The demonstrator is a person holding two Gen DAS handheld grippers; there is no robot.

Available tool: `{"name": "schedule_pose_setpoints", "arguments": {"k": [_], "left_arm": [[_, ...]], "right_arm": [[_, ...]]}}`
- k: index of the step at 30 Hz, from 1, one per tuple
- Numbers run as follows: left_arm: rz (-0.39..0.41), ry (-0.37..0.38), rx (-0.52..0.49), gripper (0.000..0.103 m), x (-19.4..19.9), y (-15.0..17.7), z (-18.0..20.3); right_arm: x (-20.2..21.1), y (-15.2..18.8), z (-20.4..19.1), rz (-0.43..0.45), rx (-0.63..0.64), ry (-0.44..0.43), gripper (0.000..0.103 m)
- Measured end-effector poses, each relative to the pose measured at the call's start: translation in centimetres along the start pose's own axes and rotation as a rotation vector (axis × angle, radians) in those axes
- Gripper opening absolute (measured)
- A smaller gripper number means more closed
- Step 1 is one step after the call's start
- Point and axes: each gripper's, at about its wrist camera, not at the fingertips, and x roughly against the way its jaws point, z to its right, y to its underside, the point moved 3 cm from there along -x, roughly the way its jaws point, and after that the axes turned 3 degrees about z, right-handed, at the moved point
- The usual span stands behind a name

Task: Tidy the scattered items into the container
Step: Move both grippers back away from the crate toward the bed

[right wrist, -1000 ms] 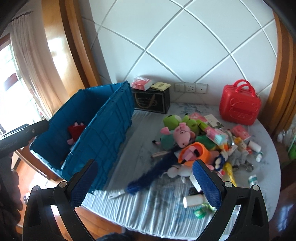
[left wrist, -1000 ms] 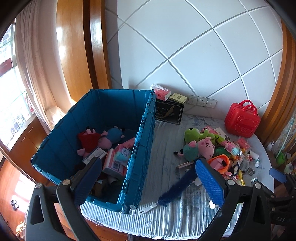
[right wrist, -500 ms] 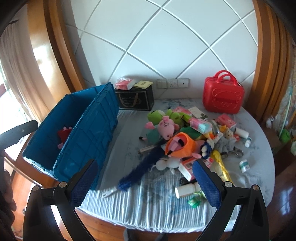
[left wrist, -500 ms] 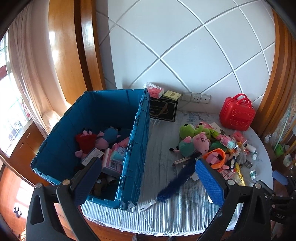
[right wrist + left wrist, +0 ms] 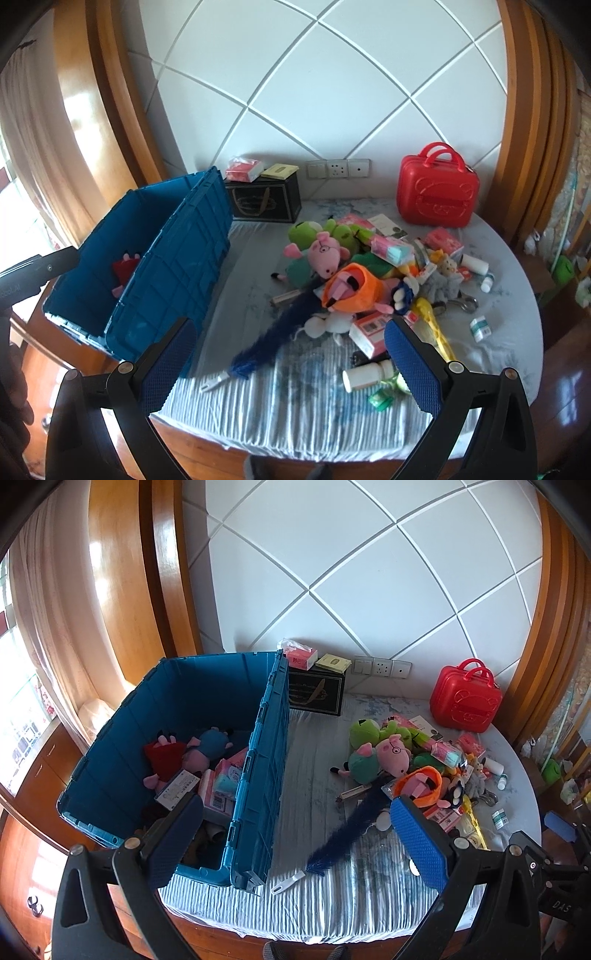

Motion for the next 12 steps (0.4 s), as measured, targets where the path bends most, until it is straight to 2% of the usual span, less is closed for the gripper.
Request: {"name": "schedule_pose_setpoints", "arguments": {"k": [5, 12], "left_arm": [[-0.008, 0.03, 0.005, 0.103, 0.03, 0.41, 0.24], [0.026, 0.016, -0.006, 0.103, 0.63, 0.61, 0.33]], "right_arm": [[0.27, 0.36, 0.2, -0.001, -0.002, 0.004, 0.103], [0.51, 0.74, 0.49, -0.004, -0.004, 0.005, 0.103]]}}
